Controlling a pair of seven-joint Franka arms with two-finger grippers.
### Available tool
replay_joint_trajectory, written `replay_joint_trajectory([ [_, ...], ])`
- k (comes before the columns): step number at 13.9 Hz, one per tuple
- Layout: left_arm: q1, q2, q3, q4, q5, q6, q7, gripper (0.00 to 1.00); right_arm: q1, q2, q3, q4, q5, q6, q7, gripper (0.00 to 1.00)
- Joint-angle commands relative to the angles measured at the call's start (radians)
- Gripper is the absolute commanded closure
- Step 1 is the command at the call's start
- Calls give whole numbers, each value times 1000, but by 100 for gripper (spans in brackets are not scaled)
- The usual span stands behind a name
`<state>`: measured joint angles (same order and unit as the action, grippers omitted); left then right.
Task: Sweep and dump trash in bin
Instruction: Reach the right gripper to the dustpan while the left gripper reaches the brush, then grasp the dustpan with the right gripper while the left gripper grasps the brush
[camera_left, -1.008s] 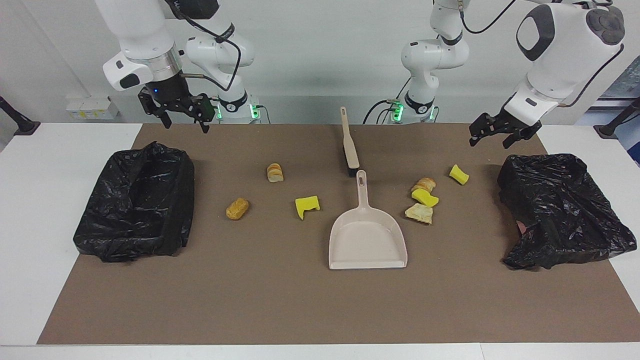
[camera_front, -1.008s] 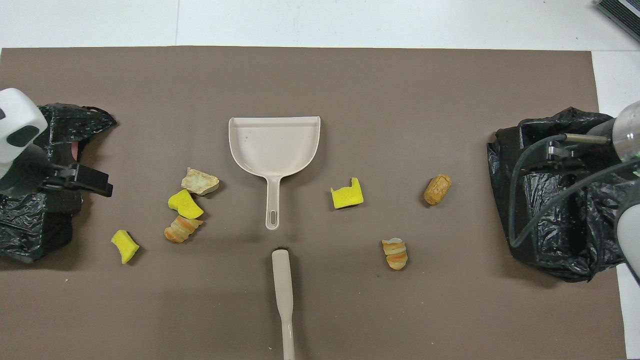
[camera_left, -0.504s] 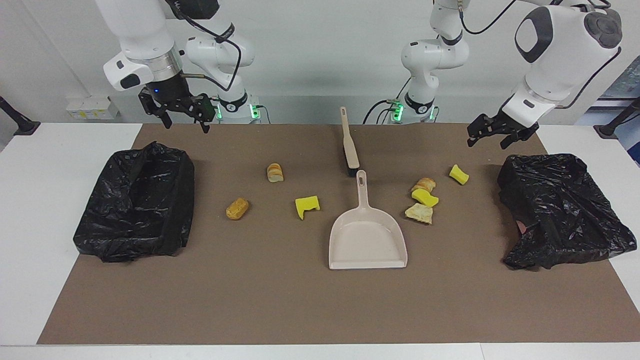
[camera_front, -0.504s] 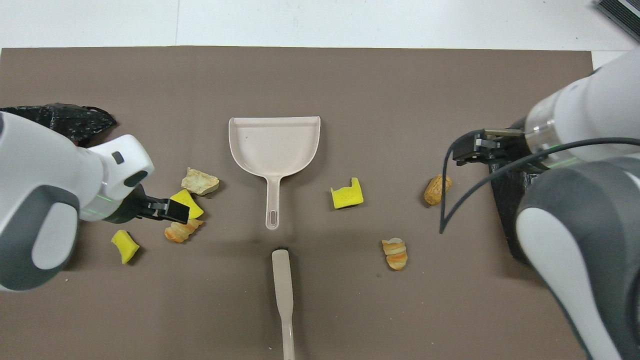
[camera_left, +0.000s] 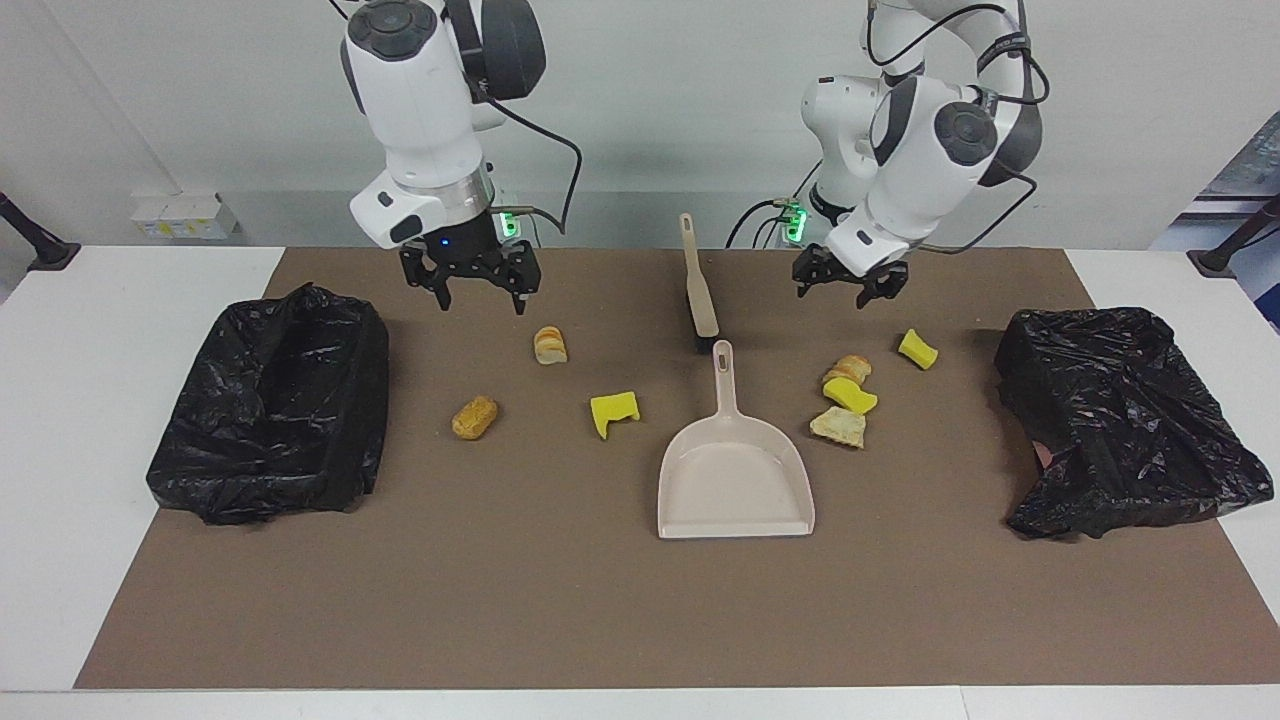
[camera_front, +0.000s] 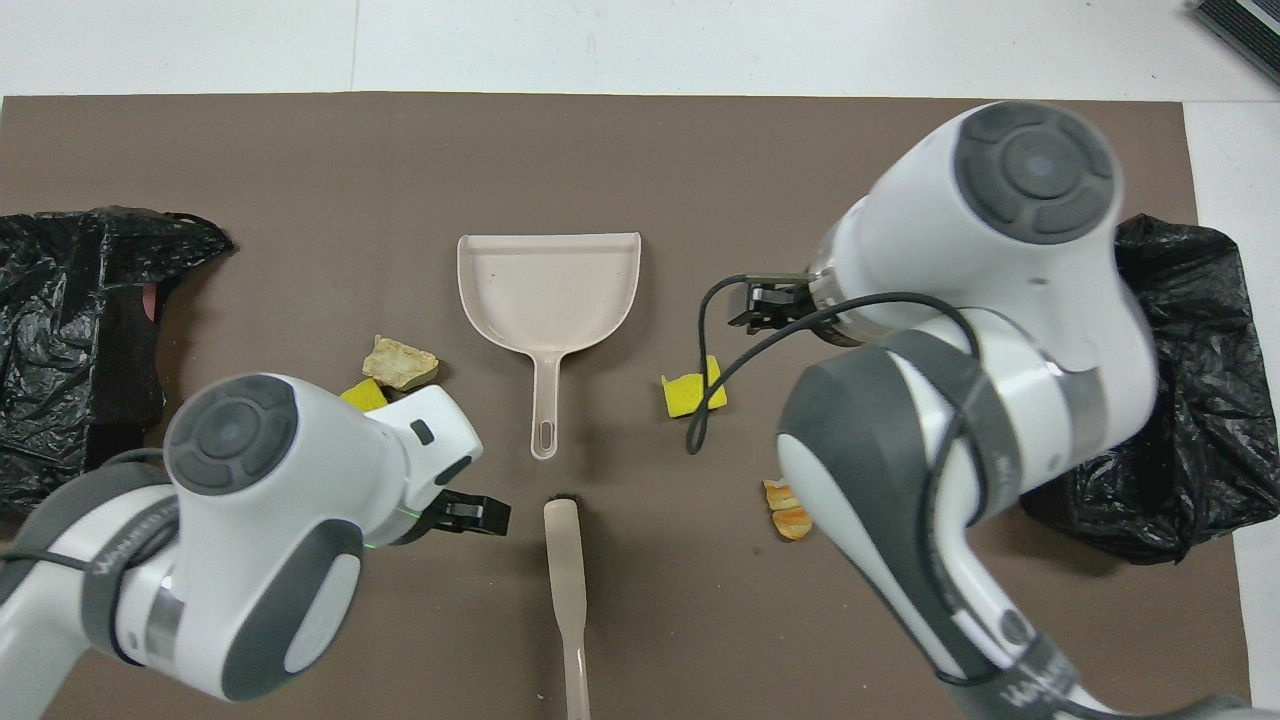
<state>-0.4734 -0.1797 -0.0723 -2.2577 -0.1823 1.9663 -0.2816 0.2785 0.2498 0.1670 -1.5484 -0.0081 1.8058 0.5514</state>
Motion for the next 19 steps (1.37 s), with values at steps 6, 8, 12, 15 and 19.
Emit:
replay_joint_trajectory([
  [6,-332,-80,14,-298,-9,331,-329,0,220,301,-10,267,-9,12,151,0],
  [8,-401,-81,5,-362,-9,402,-416,0,263,367,-14,329,-27,9,162,0],
  [12,-468,-116,-7,-405,-9,414,-576,0,303,440,-14,349,-42,59,185,5],
  [15,-468,-116,-9,-404,-9,413,-590,25,337,471,-11,347,-62,93,183,9],
  [19,-455,-106,-7,-396,-8,408,-585,66,344,482,-11,344,-87,84,183,24],
])
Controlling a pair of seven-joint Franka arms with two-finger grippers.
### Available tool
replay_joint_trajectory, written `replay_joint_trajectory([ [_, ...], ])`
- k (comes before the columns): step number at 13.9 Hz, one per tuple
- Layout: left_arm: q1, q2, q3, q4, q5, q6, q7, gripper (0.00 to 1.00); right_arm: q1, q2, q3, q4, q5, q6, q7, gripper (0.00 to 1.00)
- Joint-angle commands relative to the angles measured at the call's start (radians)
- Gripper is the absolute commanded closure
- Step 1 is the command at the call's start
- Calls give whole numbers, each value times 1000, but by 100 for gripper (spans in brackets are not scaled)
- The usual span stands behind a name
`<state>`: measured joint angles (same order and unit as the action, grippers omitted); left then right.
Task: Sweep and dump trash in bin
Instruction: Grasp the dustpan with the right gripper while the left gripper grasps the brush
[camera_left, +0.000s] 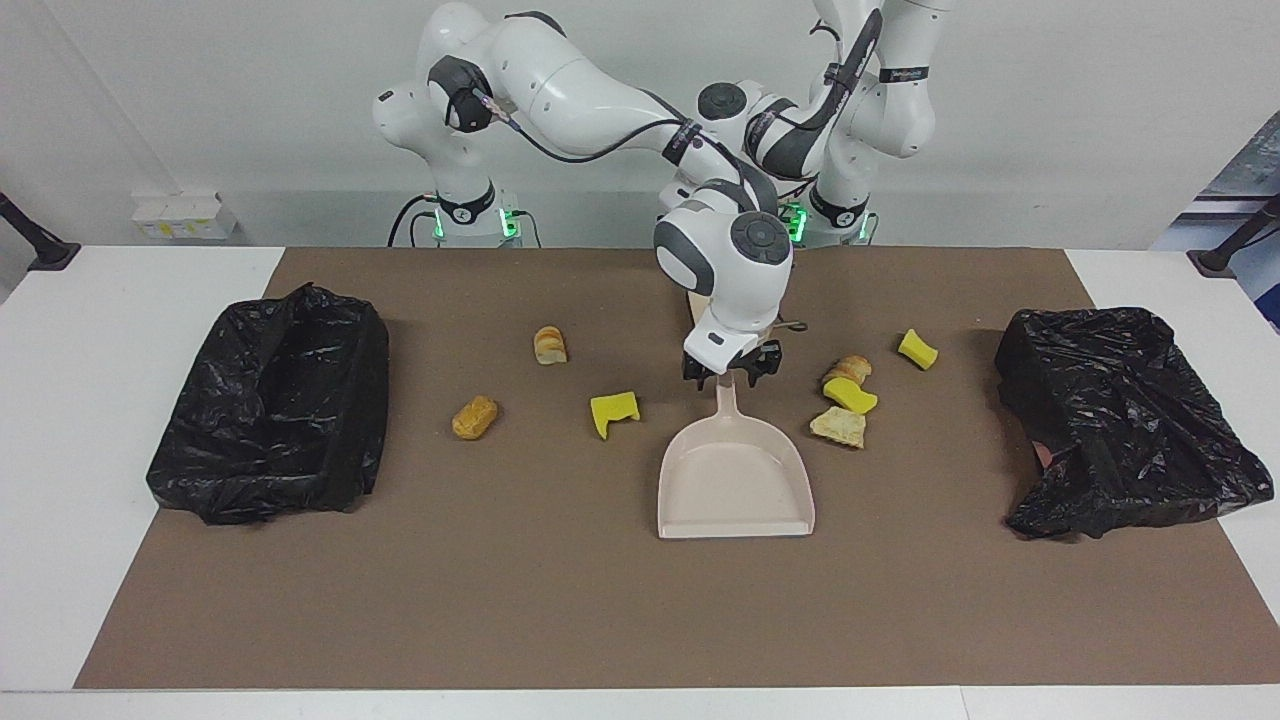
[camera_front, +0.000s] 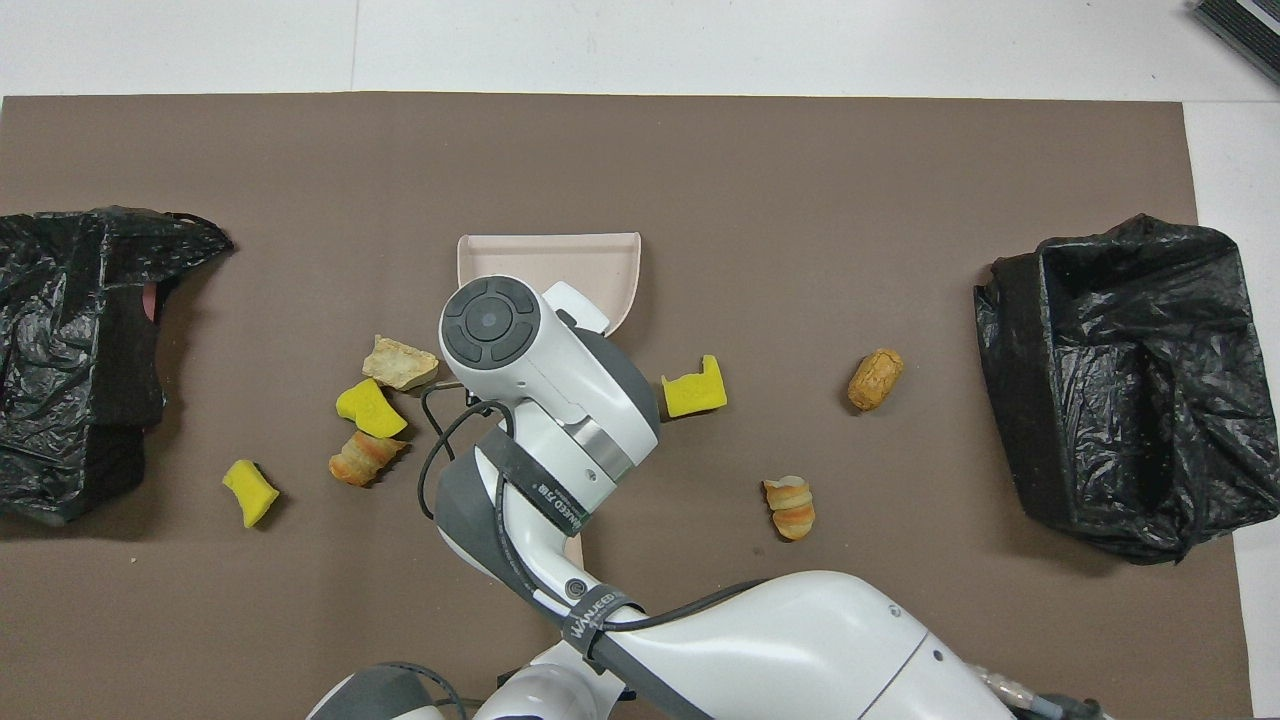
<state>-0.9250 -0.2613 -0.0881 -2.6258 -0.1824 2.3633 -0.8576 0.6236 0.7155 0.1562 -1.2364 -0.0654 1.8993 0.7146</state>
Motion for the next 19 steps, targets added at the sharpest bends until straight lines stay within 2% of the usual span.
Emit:
replay_joint_trajectory([
  [1,0,-24,8,-28,-8,10,-8,92,-1,16,-1,32,-31,-11,20,35],
  [2,5,-24,8,-28,-8,2,-11,100,-1,16,-1,32,-31,-11,22,49],
  [4,28,-24,8,-25,-6,-6,-9,100,-2,13,0,31,-30,-13,22,91],
  [5,43,-24,8,-25,-6,-9,-9,100,-5,10,0,29,-30,-14,22,100],
  [10,90,-30,13,15,8,-91,-6,100,-80,-39,0,23,-31,-13,-53,100],
  [12,142,-39,13,39,18,-142,-6,100,-108,-65,0,15,-30,-13,-204,100],
  [15,241,-42,13,95,78,-223,-5,100,-113,-103,0,-52,-33,3,-378,100],
  [19,397,-41,11,203,139,-424,-50,100,-143,-128,-1,-84,-71,-2,-737,100],
])
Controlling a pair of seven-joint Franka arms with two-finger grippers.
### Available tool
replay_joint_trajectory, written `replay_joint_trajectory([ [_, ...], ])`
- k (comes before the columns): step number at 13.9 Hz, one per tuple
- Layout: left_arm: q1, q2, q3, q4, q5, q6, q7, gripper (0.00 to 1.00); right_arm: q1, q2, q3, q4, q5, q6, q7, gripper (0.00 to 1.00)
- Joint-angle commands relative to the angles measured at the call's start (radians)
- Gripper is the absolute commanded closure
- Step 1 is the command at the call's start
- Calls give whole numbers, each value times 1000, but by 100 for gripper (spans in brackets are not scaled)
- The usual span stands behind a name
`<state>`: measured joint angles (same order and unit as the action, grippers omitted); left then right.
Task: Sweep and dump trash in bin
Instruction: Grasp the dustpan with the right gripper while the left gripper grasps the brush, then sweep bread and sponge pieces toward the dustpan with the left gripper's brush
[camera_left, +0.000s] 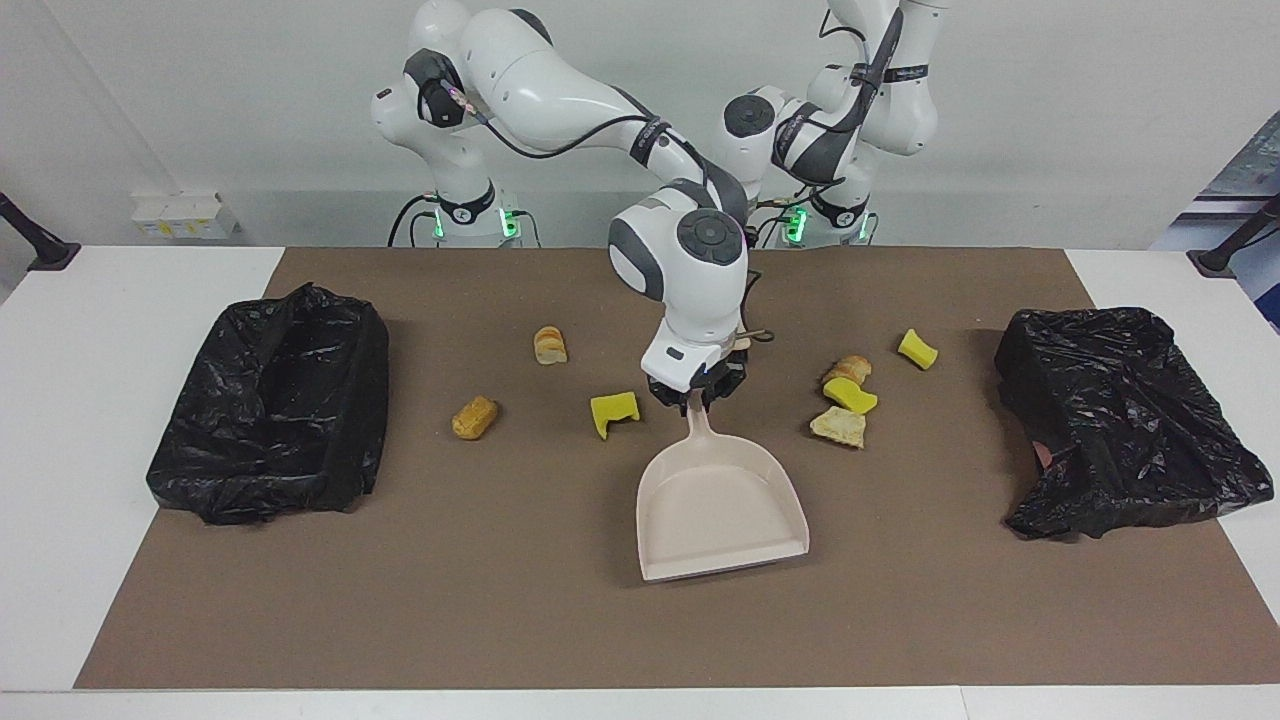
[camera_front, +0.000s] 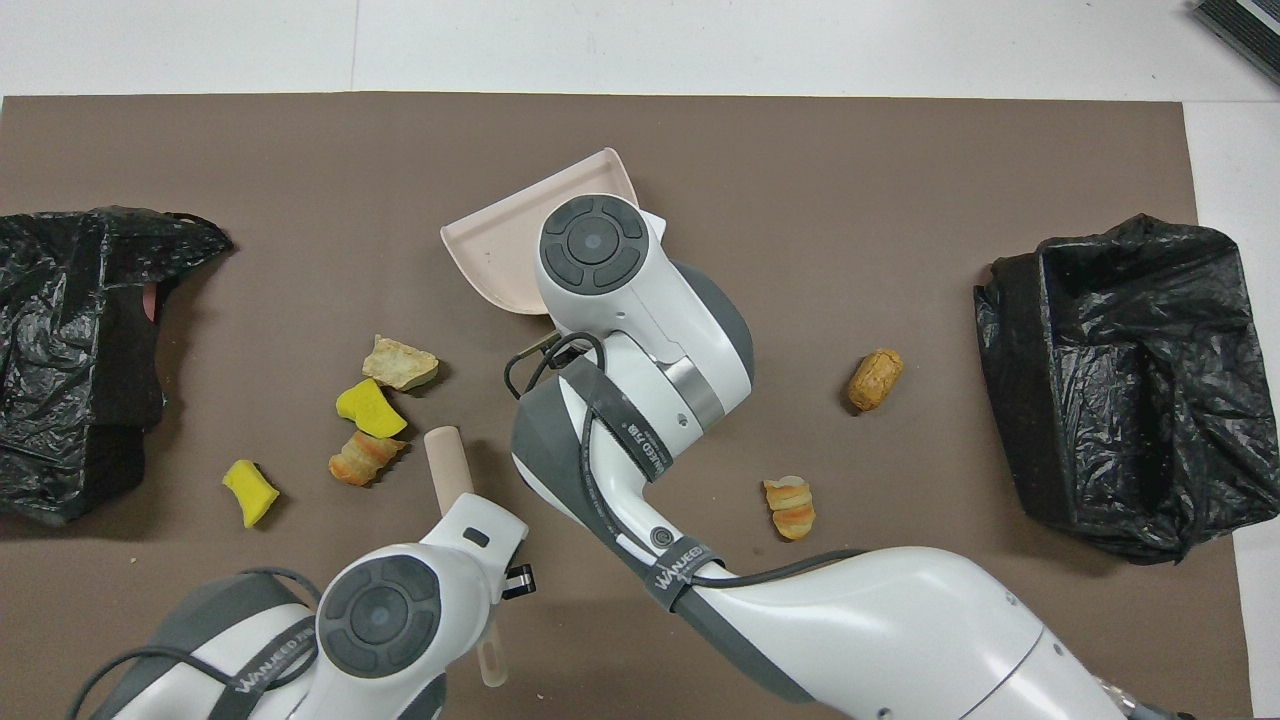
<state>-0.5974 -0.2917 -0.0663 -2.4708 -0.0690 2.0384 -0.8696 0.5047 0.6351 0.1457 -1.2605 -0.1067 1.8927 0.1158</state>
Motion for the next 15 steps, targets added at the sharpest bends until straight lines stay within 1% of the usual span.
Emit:
replay_joint_trajectory([
  [1,97,-6,-9,53,26,-131,-81,100,-28,-55,9,-74,-40,3,-190,100],
  [3,171,-1,-12,56,66,-168,-211,100,-34,-66,9,-91,-86,-12,-292,100],
  [4,210,0,-12,56,67,-175,-270,100,-38,-77,11,-115,-119,-12,-365,100],
  [5,255,0,-12,53,70,-179,-293,100,-40,-80,11,-123,-131,-14,-458,100],
  [7,329,-7,-12,38,80,-192,-296,100,-81,-78,11,-131,-133,-1,-737,100],
  [8,370,-12,-12,24,102,-195,-293,100,-95,-75,12,-132,-130,8,-860,100],
  [9,396,-20,-12,13,136,-199,-286,100,-100,-75,14,-132,-130,6,-937,100],
  [11,447,-50,-12,-23,146,-210,-232,100,-86,-78,14,-134,-131,2,-1040,100],
  [12,459,-82,-12,-64,146,-199,-191,100,-84,-78,14,-137,-133,0,-1073,100],
  [14,456,-92,-15,-132,146,-160,-172,100,-84,-78,18,-138,-134,3,-1117,100],
  [15,449,-92,-15,-149,146,-130,-170,100,-84,-78,20,-140,-134,6,-1131,100],
])
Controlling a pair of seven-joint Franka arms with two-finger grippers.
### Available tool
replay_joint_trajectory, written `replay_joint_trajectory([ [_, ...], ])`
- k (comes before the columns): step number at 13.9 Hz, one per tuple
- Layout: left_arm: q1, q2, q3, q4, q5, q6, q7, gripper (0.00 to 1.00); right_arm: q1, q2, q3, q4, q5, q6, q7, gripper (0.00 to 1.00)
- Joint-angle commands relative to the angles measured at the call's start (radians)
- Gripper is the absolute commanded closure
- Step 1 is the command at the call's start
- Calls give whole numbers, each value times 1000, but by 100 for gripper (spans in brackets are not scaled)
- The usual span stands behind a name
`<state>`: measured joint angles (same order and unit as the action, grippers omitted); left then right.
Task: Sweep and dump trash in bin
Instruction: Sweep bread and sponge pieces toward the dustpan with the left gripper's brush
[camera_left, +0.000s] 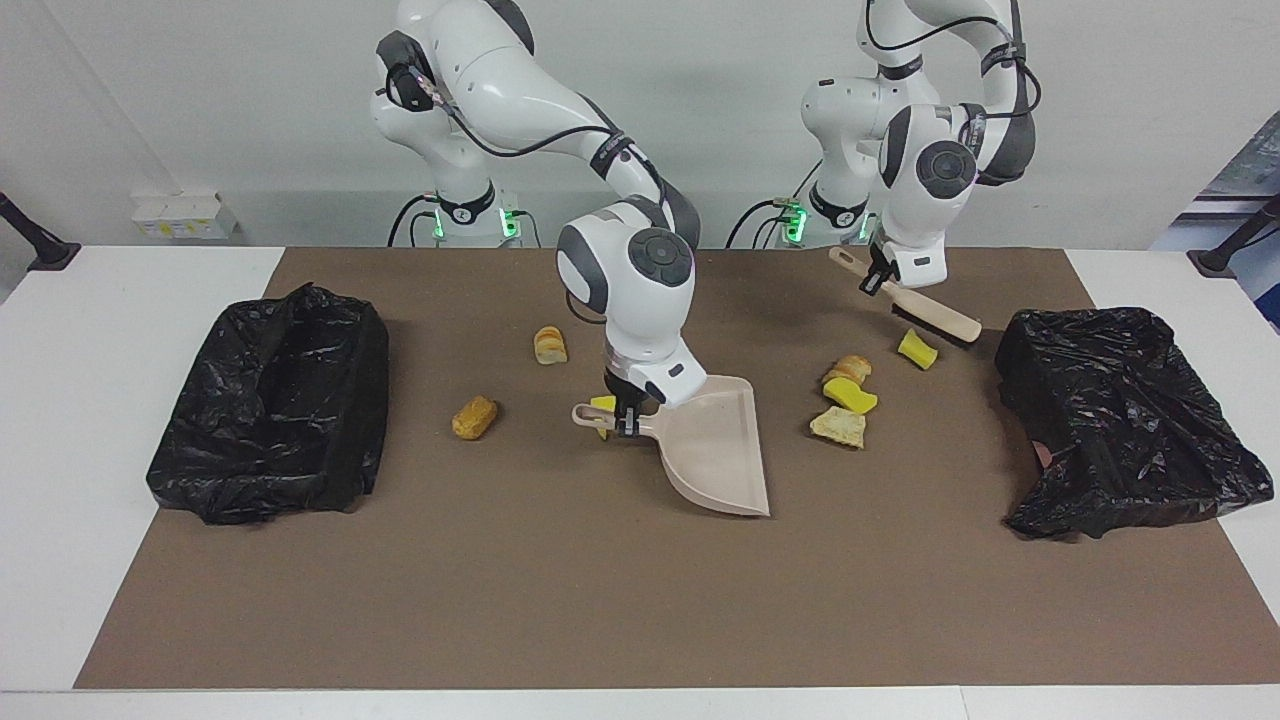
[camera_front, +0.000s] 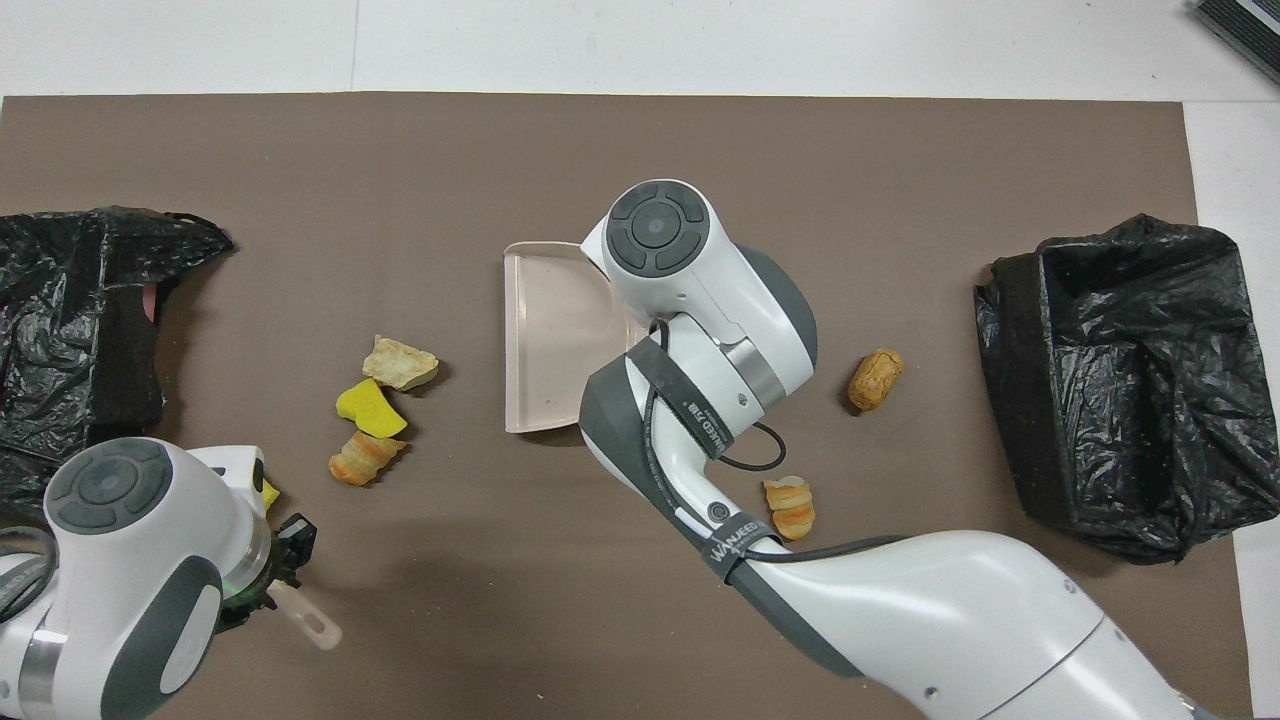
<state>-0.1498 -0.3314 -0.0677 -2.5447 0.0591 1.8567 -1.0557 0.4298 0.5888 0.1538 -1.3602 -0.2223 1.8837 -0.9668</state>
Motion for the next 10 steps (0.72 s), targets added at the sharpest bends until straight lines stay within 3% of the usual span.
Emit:
replay_joint_trajectory([
  [1,-4,-48,-15,-81,18,62,23,100,-9,-29,12,-39,-19,17,-50,100],
  [6,-48,14,-15,-43,-80,209,150,100,-5,-34,12,-94,-3,89,-38,100],
  [10,-68,141,-17,72,-172,234,293,100,3,-30,13,-137,-2,112,2,100],
])
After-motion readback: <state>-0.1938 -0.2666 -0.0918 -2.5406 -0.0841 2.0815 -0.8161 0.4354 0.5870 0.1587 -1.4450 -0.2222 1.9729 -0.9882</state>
